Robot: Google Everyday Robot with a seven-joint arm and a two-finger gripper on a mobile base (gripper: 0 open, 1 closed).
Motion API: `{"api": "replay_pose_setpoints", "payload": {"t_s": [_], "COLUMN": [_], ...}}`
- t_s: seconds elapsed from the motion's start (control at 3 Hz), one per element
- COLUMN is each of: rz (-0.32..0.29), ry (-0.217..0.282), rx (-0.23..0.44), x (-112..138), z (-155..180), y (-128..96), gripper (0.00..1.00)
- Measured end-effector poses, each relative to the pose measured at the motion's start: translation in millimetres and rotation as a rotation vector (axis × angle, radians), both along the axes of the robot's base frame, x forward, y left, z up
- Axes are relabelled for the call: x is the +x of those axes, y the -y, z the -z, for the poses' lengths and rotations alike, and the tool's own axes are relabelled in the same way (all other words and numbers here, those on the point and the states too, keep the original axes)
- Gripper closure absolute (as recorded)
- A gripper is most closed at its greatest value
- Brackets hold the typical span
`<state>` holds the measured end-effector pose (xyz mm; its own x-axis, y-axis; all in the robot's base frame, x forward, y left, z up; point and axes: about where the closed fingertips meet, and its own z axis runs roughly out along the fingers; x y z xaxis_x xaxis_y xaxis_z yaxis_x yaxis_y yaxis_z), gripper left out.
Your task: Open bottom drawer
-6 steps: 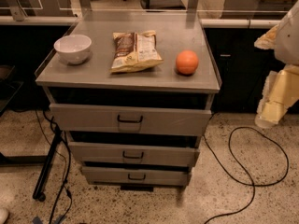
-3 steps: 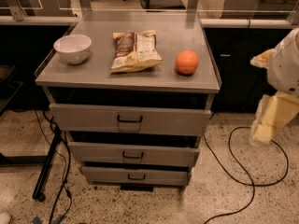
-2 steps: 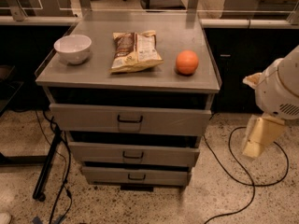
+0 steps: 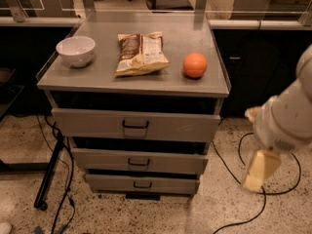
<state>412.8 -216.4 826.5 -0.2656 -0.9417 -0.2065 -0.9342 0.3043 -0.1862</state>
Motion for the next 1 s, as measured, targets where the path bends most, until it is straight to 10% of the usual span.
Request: {"api": "replay_pose_setpoints", "payload": {"t_s": [1.0], "rz": [0.028], "ry": [-0.115], "rx": [0.002], "x": [-21], "z": [102], "y": [-1], "gripper": [0.00]}}
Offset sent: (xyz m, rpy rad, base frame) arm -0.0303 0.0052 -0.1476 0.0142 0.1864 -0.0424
